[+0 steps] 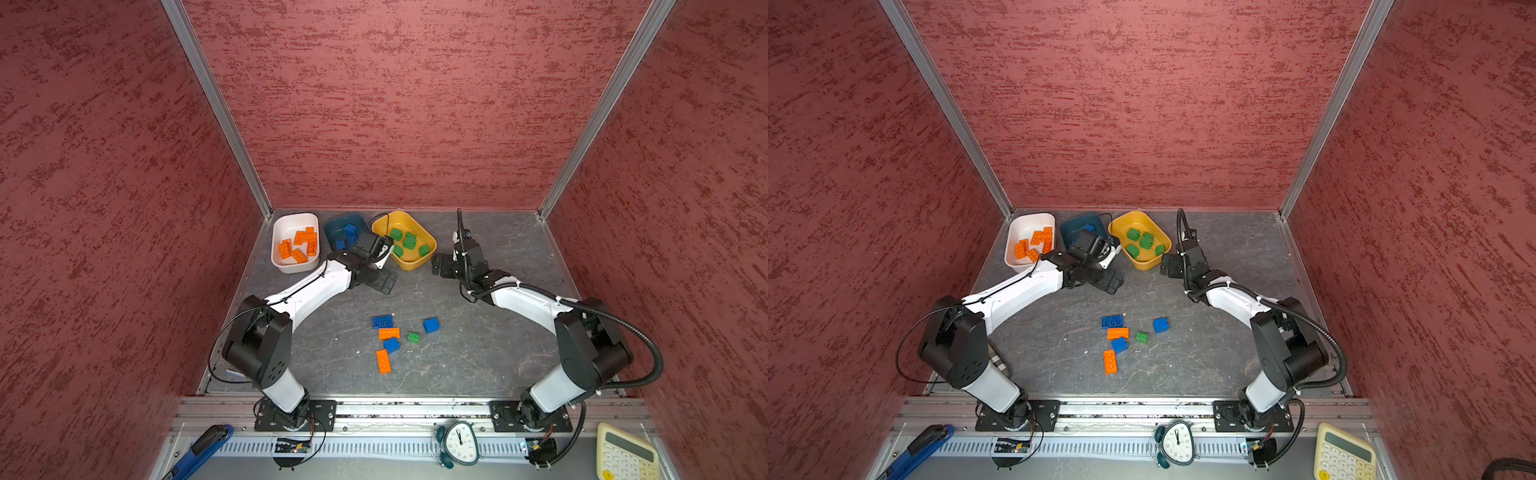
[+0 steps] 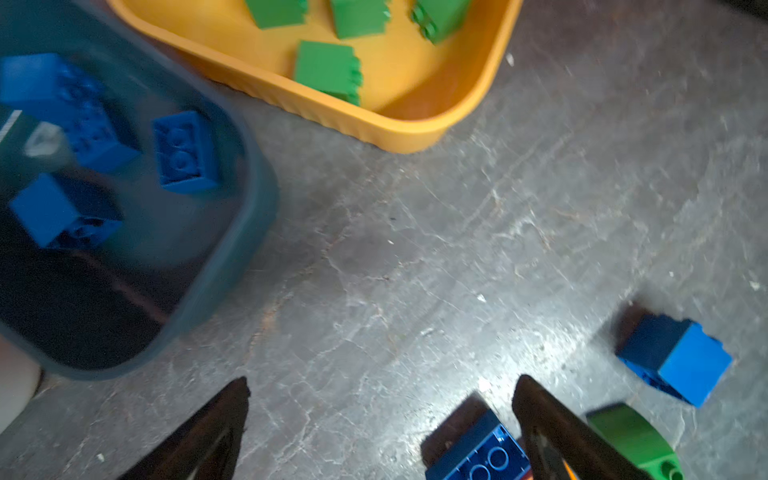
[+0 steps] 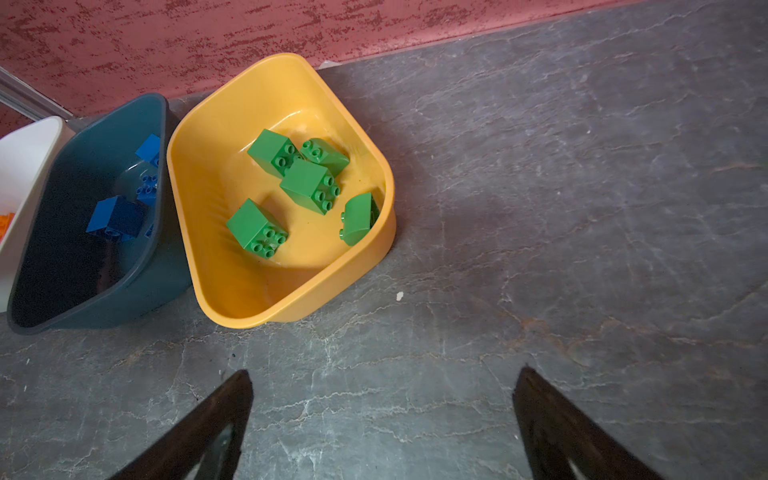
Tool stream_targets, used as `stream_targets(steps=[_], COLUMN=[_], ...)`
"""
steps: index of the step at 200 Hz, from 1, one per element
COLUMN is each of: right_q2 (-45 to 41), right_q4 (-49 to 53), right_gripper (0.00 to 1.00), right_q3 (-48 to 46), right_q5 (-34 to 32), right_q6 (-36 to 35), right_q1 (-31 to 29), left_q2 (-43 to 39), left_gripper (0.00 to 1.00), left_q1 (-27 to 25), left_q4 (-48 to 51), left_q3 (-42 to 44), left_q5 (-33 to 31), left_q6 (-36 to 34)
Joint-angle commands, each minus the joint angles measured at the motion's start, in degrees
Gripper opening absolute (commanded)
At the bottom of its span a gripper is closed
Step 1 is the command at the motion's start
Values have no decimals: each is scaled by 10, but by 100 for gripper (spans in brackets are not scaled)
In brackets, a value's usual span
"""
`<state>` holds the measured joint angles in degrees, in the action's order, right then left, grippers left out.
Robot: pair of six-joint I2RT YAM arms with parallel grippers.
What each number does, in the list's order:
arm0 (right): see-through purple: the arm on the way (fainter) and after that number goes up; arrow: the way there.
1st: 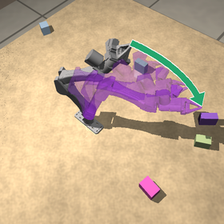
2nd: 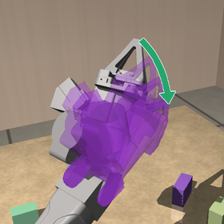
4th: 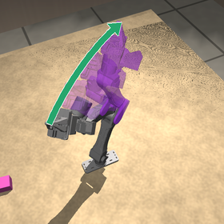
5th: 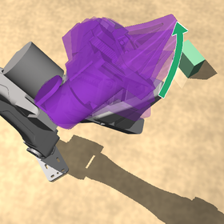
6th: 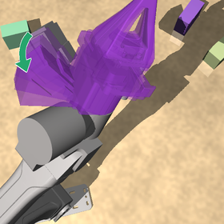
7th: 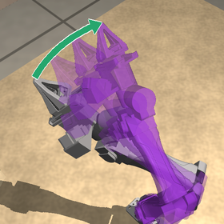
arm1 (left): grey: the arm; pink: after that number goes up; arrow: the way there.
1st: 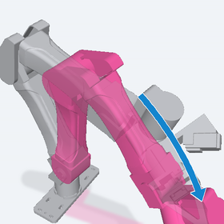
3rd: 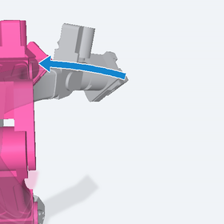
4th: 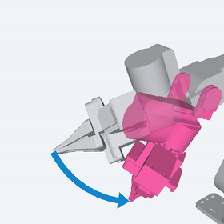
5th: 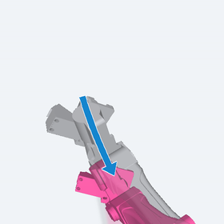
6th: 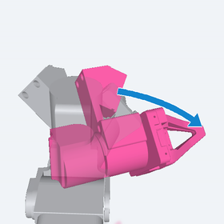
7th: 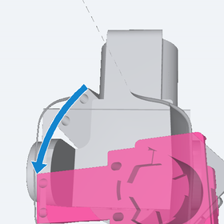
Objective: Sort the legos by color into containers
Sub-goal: 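Move left gripper back over the brick pile, then lower left gripper and grasp a blue brick at the pile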
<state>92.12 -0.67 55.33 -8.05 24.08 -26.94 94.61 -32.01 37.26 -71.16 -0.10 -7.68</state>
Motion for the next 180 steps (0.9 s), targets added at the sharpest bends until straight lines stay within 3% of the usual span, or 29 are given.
stream_targets(steps=[1,35,61,85,180], right_q2=[-12,-11,-9,-10,-12], right_q4=[-28,-24,-20,-19,-2], right_gripper=[99,99,99,99,99], right_q3=[-2,0,2,1,4], right_q5=[-17,-17,-17,-18,-25], right_q6=[4,-2,-1,-2,-5], right_q1=[-3,-3,-3,-3,-3], left_q2=[34,68,75,89,142], left_gripper=[99,88,83,76,58], left_q1=[-24,-51,-61,-74,-76], left_q4=[102,154,163,158,137], left_q3=[-16,-33,-29,-19,-15], left_q5=[3,9,47,15,34], left_q6=[-44,-58,-67,-69,-61])
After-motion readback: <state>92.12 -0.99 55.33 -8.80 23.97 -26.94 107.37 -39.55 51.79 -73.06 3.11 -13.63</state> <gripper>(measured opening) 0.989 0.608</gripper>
